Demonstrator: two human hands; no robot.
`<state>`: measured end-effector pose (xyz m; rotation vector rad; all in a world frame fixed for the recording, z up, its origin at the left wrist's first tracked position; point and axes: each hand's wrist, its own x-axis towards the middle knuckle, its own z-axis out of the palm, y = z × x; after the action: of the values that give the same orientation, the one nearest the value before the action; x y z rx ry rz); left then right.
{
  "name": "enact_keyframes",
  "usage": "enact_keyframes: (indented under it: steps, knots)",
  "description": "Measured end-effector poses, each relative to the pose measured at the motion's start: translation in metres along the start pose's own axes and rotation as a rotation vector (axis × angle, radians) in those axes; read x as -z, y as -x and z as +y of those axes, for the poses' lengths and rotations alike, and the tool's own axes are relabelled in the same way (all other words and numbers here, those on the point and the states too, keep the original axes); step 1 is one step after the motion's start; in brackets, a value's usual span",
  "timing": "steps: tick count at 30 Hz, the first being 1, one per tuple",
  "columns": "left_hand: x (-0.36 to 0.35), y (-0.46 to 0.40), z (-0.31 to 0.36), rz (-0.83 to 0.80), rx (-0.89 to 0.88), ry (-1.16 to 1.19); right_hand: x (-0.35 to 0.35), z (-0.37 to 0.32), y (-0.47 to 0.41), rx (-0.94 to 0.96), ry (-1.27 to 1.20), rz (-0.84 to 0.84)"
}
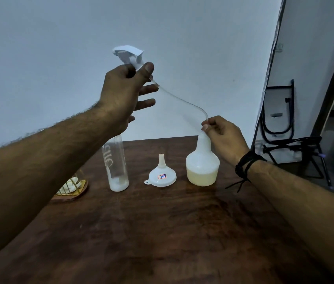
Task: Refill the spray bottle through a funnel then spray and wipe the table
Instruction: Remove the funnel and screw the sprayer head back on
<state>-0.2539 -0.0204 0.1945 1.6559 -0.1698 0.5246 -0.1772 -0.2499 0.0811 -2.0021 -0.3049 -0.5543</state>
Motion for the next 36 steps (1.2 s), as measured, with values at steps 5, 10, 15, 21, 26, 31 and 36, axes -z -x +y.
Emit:
enact_keyframes:
  steps: [5,10,15,21,26,31,36]
  knots:
    - [-0.010,-0.004,-0.012,-0.044,-0.080,-0.027,-0.016,0.014,0.020,-0.080,-0.094,-0.051]
    - [-0.031,-0.003,-0.032,-0.165,-0.140,-0.153,-0.037,0.034,0.039,-0.103,-0.170,-0.010]
    - [-0.065,-0.003,-0.062,-0.204,-0.170,-0.309,-0.051,0.044,0.043,-0.044,-0.213,0.051]
    - [-0.095,-0.002,-0.096,-0.325,-0.175,-0.551,-0.053,0.049,0.044,-0.046,-0.225,0.067]
    - [-0.101,-0.003,-0.103,-0.316,-0.169,-0.568,-0.052,0.050,0.043,-0.058,-0.257,0.075]
    - [-0.102,-0.007,-0.099,-0.336,-0.170,-0.602,-0.053,0.048,0.043,-0.059,-0.256,0.081]
    - [-0.107,-0.009,-0.096,-0.362,-0.174,-0.633,-0.055,0.050,0.042,-0.057,-0.244,0.071]
